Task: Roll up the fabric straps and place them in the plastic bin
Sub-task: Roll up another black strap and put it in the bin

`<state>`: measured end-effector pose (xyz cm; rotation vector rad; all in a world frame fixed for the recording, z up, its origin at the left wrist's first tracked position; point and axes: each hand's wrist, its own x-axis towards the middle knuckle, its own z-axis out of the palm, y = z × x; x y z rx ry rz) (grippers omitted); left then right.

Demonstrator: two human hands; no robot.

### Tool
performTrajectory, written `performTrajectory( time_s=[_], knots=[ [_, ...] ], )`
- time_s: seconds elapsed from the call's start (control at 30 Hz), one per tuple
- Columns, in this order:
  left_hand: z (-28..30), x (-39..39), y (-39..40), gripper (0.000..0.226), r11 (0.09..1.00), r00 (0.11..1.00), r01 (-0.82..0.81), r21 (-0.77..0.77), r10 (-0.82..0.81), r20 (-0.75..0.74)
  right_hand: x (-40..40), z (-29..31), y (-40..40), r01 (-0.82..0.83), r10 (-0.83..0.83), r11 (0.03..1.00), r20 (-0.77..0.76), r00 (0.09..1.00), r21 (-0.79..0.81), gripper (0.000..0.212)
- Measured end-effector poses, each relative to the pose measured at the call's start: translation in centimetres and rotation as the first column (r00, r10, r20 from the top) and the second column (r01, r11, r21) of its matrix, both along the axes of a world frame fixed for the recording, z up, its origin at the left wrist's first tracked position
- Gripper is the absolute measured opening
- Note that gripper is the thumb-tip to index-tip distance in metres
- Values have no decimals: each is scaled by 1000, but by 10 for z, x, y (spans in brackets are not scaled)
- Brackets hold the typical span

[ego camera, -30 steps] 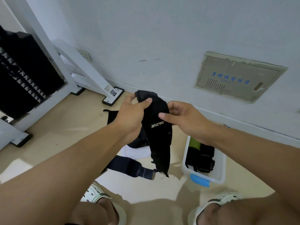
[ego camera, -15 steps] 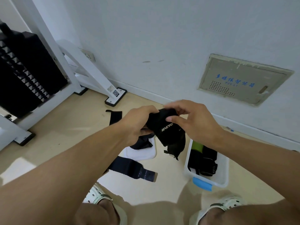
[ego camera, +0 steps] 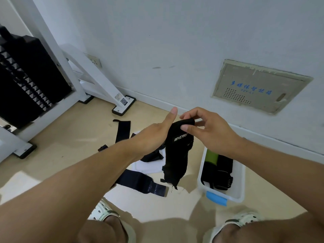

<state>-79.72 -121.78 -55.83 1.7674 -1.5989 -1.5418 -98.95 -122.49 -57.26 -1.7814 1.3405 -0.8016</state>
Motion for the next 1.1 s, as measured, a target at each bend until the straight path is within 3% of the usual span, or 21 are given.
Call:
performTrajectory(
  time_s=[0.1,0.2,0.27,0.33,0.47,0.57,0.77,0.93,1.1],
  knots=[
    [-4,-2,-1,82,982,998,-41,-185,50,44,0,0,2,-5,2,999,76,997,43,10],
    [-10,-3,-4,60,899,992,-124,-420,120,-36,2,4,2,26,-29,999,102,994,36,11],
    [-12,-4,-5,35,873,995,-88,-479,60,-75,2,6,0,68,-77,996,162,984,57,11],
    [-13,-4,-4,24,888,996,-50,-457,8,-94,0,10,-1,87,-105,991,192,976,99,10],
    [-12,-2,-4,31,939,975,-126,-321,58,-213,-5,15,0,30,-64,987,216,974,159,14],
    [-12,-4,-2,40,959,959,-164,-232,101,-263,-7,15,0,2,-32,990,212,977,142,31],
    [-14,-6,-2,34,945,898,-308,-114,249,-364,-5,6,3,61,-75,986,86,993,154,64],
    [-14,-16,0,36,817,877,-473,-329,399,-269,16,-3,17,-18,9,992,74,997,126,34],
    [-11,-13,-3,37,756,847,-530,-385,450,-283,23,0,20,-12,-19,991,227,974,135,36]
  ],
)
